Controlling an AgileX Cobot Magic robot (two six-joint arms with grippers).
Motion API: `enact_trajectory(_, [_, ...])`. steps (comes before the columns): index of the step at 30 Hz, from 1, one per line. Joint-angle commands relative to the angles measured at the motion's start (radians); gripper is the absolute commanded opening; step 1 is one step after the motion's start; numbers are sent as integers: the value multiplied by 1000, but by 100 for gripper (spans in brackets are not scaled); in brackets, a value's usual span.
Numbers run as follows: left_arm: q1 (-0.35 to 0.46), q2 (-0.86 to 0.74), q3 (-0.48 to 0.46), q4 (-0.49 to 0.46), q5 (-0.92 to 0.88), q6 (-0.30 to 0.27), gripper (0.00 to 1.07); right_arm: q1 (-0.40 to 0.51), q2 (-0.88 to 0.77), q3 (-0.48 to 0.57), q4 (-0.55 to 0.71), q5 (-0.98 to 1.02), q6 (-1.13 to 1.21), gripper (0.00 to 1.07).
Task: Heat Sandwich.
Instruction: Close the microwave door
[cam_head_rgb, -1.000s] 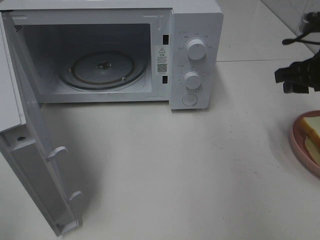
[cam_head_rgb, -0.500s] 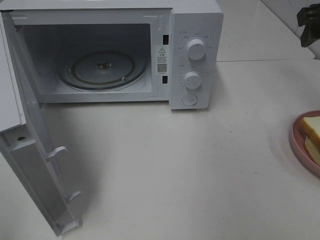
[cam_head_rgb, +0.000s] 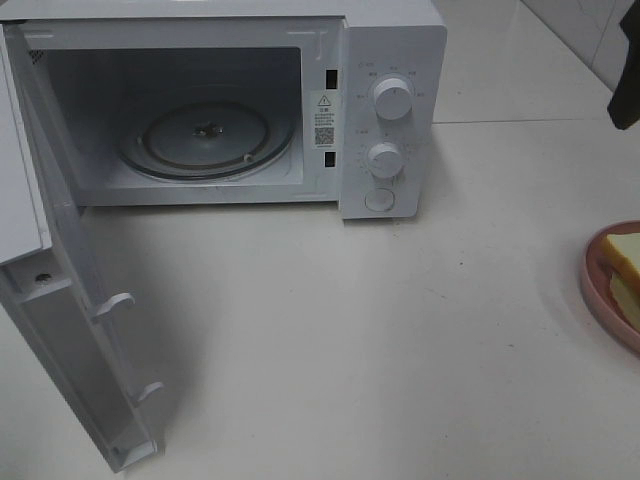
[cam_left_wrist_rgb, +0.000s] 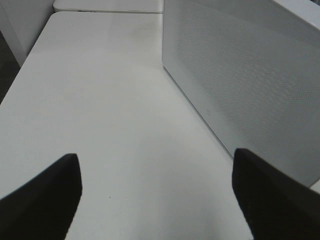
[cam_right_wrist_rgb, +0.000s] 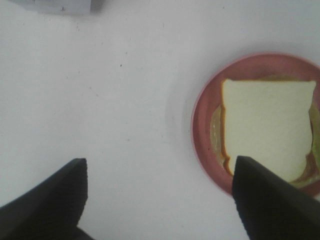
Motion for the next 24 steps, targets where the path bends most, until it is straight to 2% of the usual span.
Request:
enact_trajectory(1, [2,-17,3,-1,-14,-5,78,0,-52,17,6,73,-13,76])
enact_trajectory(6, [2,-17,3,-1,-14,-5,78,0,-189,117,5,84,-16,76])
enact_trajectory(7, [2,-17,3,-1,-14,-5,78,0,-258,174,5,76,-16,76])
enact_trajectory(10, [2,-17,3,-1,-14,-5,78,0,-362,260,6,46,-16,76])
enact_trajectory(11, [2,-17,3,-1,-14,-5,78,0,-362,260,6,46,-16,76])
enact_trajectory(18, [2,-17,3,-1,-14,-5,78,0,-644,499,2,-115,-16,76])
enact_trajectory(20, [2,-17,3,-1,-14,-5,78,0,-673,522,2,-130,-16,76])
enact_trajectory(24, [2,-17,3,-1,-14,-5,78,0,-828,637,2,-190,-16,76])
